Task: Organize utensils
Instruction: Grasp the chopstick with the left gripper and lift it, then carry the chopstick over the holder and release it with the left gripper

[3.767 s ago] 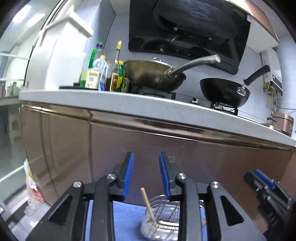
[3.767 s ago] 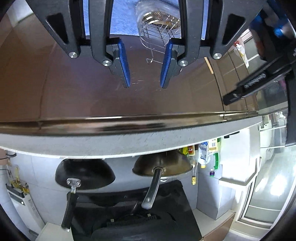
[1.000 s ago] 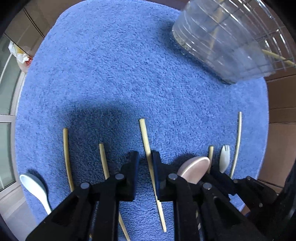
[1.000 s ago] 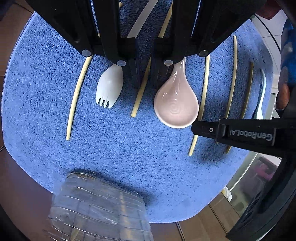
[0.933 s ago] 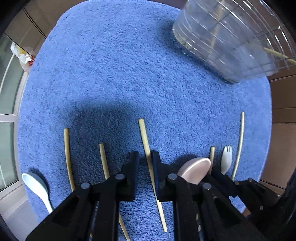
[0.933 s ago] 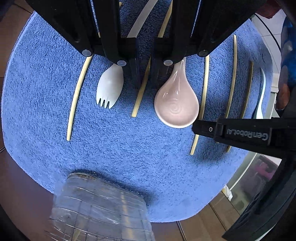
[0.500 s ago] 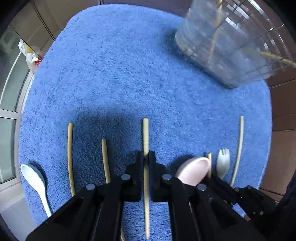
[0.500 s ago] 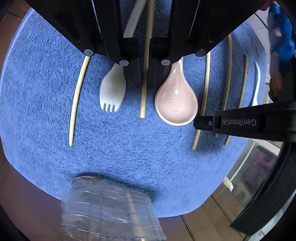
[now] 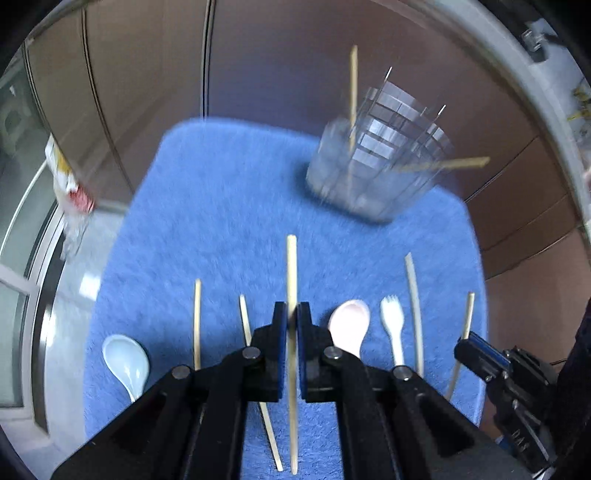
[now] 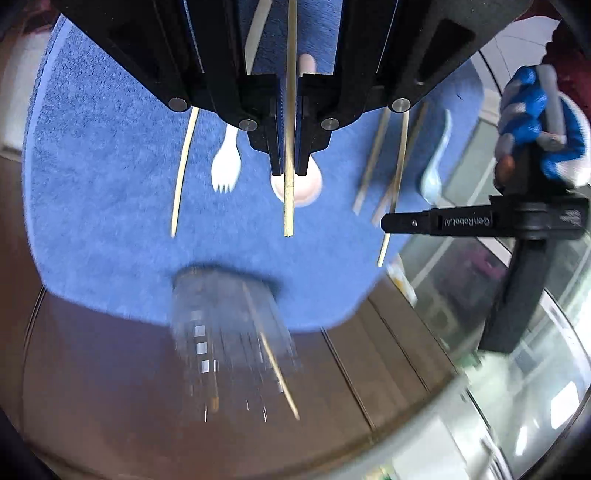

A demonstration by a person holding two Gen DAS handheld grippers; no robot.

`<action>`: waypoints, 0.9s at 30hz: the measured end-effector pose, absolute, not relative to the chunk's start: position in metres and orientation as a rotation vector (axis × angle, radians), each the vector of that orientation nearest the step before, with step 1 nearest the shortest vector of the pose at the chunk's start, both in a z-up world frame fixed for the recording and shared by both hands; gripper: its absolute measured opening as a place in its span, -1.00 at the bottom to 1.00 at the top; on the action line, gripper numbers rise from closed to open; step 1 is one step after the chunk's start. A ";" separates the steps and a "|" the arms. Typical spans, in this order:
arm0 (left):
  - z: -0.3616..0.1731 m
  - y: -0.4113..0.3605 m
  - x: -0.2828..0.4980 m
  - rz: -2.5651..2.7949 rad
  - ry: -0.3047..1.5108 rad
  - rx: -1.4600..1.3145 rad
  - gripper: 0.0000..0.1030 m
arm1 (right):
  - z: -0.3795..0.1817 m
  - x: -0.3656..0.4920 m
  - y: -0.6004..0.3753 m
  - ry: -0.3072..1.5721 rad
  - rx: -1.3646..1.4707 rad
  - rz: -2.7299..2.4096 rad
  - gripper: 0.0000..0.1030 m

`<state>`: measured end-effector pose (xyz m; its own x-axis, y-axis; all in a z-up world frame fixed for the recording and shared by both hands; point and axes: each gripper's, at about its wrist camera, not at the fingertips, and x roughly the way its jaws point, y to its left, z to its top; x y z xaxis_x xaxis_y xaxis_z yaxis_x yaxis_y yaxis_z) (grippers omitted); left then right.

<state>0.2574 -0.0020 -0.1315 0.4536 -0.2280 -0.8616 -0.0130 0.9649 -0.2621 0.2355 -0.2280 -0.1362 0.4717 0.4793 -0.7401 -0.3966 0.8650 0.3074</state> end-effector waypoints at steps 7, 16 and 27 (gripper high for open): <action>-0.056 0.024 0.263 -0.208 0.789 -0.306 -0.91 | -0.065 0.246 -0.214 0.662 0.121 0.538 -0.89; 0.024 0.024 0.303 -0.193 0.392 -0.361 -0.91 | 0.030 0.295 -0.211 0.235 0.174 0.482 -0.89; -0.013 -0.017 0.383 -0.079 0.189 -0.331 -0.91 | -0.016 0.388 -0.211 0.123 0.133 0.269 -0.89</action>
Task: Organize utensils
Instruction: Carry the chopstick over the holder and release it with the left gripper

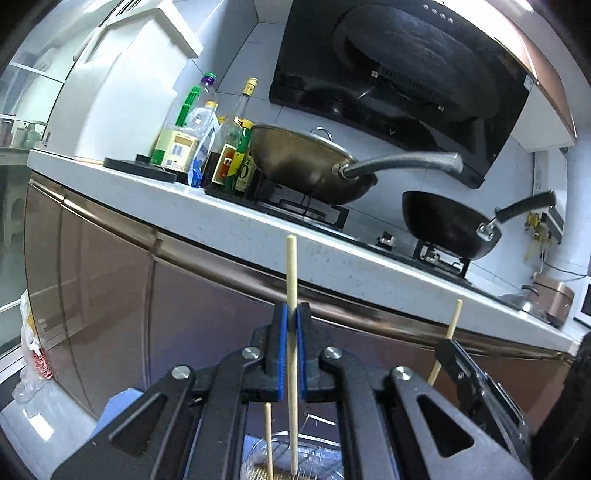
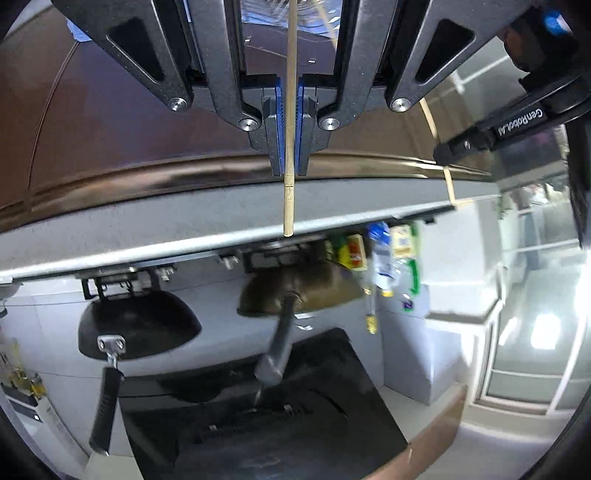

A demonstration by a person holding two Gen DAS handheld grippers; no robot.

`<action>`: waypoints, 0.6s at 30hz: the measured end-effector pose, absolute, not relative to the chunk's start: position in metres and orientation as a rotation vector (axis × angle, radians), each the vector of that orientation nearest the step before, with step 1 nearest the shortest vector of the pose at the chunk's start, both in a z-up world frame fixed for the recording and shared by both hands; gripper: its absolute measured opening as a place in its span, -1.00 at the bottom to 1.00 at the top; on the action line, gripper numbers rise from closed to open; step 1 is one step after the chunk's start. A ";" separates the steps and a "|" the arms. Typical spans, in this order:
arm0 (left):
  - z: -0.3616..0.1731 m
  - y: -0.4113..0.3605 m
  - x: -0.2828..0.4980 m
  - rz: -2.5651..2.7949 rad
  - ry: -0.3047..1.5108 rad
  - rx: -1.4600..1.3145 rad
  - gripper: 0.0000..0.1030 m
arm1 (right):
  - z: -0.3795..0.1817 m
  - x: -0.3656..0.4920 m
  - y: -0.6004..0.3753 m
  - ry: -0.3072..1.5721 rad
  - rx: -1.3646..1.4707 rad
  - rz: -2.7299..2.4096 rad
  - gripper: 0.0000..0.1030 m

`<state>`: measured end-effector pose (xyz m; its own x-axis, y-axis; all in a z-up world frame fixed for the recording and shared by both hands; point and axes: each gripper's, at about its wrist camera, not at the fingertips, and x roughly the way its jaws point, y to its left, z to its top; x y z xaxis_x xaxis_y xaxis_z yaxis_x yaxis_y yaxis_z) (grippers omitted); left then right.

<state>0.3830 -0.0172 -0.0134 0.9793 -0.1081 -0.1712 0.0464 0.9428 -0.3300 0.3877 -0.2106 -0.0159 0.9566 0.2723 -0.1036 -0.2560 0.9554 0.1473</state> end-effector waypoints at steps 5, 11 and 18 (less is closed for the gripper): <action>-0.050 -0.032 0.401 -0.055 0.182 -0.316 -0.91 | -0.046 0.394 -0.214 0.126 0.117 0.233 -0.90; -0.078 -0.030 0.400 -0.067 0.199 -0.321 -0.83 | -0.070 0.375 -0.210 0.136 0.073 0.222 -0.87; -0.066 -0.022 0.376 -0.089 0.217 -0.290 -0.40 | -0.066 0.354 -0.219 0.164 0.064 0.203 -0.47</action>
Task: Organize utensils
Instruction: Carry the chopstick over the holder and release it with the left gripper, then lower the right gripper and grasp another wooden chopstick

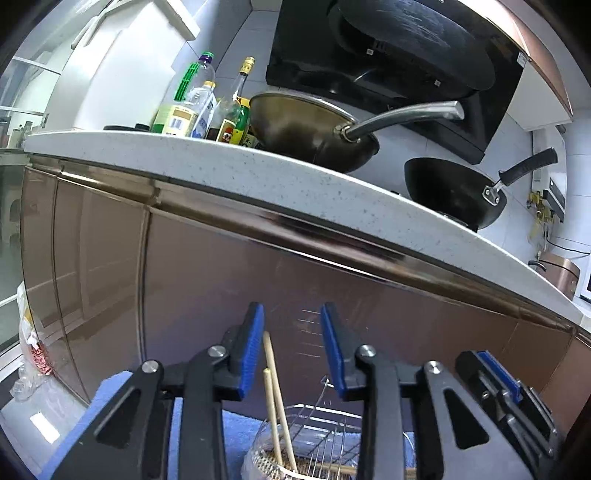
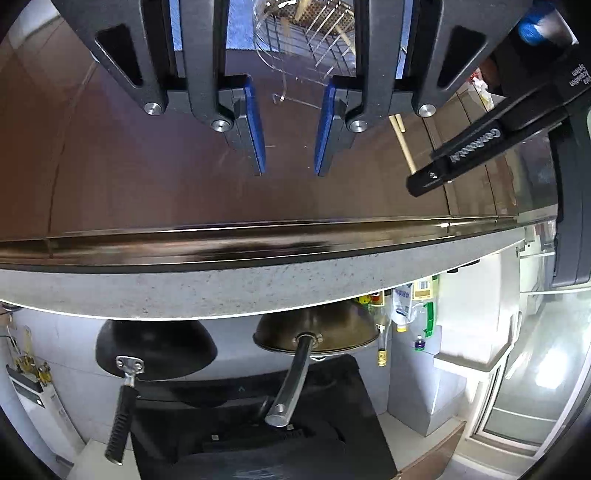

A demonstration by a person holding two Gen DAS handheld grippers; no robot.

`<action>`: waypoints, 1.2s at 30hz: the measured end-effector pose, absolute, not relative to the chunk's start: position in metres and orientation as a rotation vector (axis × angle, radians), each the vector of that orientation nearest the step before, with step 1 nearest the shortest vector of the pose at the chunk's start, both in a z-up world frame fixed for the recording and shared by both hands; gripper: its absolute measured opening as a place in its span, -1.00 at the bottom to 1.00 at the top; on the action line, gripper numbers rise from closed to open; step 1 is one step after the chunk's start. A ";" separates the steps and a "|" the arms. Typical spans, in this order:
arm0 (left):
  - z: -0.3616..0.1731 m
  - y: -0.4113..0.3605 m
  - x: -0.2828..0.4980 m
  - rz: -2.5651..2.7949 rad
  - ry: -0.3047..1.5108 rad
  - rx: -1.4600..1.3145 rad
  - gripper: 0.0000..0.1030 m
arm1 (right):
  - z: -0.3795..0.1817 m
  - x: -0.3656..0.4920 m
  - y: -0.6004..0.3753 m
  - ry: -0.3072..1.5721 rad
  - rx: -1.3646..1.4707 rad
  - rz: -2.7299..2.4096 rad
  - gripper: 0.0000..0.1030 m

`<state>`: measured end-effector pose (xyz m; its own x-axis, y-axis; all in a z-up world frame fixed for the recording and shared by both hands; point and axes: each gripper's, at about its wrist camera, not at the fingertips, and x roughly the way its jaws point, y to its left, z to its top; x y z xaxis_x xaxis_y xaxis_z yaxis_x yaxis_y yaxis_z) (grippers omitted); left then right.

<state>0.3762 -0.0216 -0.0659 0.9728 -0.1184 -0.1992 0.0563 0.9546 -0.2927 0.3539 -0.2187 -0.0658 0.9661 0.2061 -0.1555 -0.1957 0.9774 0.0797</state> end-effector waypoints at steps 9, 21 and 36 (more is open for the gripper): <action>-0.037 0.001 0.313 -0.092 0.294 -0.188 -0.39 | -0.034 0.302 -0.245 0.195 0.072 0.172 -0.47; -0.061 0.051 0.230 -0.110 0.603 -0.175 -0.39 | -0.045 0.211 -0.272 0.355 0.063 0.167 -0.47; -0.207 0.048 0.261 -0.222 1.215 -0.303 -0.39 | -0.157 0.232 -0.261 0.853 -0.004 0.263 -0.47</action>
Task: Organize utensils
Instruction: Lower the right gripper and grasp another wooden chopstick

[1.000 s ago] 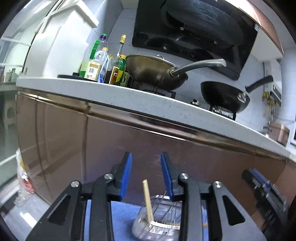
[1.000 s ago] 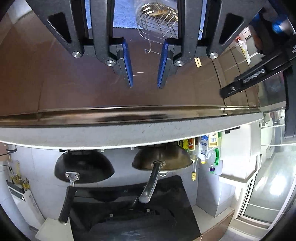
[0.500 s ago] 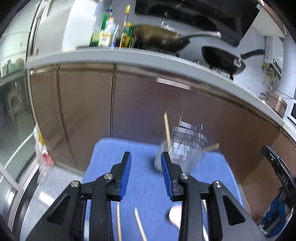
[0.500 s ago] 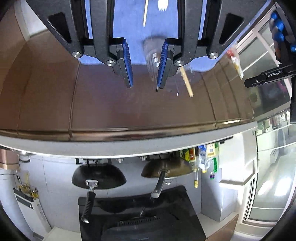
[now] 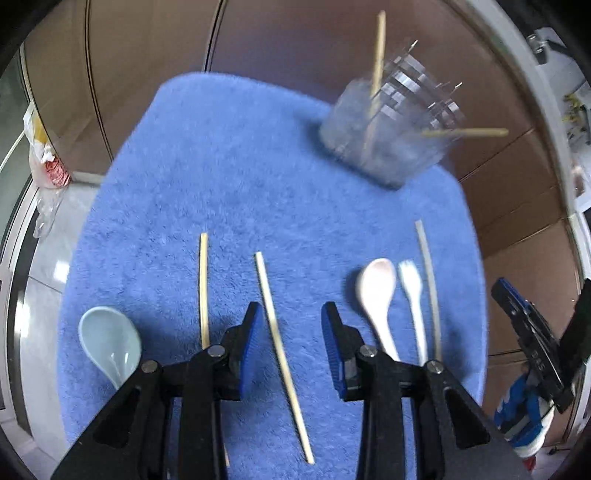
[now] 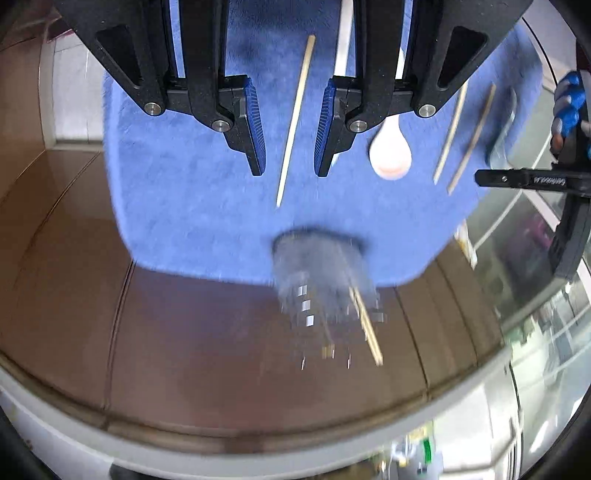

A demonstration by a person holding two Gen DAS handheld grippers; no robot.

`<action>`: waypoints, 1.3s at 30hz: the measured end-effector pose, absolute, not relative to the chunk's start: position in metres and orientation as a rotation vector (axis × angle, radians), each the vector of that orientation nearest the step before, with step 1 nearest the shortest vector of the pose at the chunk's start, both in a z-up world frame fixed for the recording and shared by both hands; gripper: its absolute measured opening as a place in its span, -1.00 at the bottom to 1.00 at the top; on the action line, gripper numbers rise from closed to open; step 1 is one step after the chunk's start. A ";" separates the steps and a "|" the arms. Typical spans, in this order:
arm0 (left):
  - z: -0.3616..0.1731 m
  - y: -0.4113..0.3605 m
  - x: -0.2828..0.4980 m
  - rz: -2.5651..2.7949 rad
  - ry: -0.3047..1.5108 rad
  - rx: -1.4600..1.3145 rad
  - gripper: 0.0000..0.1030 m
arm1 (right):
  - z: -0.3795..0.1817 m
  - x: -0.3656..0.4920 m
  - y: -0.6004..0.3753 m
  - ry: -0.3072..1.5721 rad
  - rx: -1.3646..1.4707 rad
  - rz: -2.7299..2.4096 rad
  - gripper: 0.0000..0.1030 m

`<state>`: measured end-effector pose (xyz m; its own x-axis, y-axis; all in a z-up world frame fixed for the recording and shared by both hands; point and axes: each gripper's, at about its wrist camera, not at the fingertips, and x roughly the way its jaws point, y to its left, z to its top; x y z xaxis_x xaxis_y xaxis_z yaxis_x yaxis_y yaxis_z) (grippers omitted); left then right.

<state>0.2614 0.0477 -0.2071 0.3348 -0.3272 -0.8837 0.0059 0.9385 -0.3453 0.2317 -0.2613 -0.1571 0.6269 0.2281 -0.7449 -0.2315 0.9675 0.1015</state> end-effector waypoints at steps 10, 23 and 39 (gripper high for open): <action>-0.245 0.041 0.295 -0.154 1.337 -0.299 -0.61 | -0.191 0.262 -0.263 0.969 0.040 0.306 -0.51; -0.249 0.033 0.306 -0.138 1.378 -0.268 -0.80 | -0.226 0.336 -0.234 1.187 -0.021 0.293 -0.60; -0.248 0.051 0.301 -0.136 1.369 -0.305 -0.88 | -0.238 0.354 -0.209 1.240 -0.108 0.224 -0.59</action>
<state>0.3011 0.0507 -0.2477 0.2000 -0.2721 -0.9412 -0.0811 0.9528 -0.2927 0.3541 -0.2086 -0.2383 0.3065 0.1105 -0.9454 -0.2270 0.9731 0.0401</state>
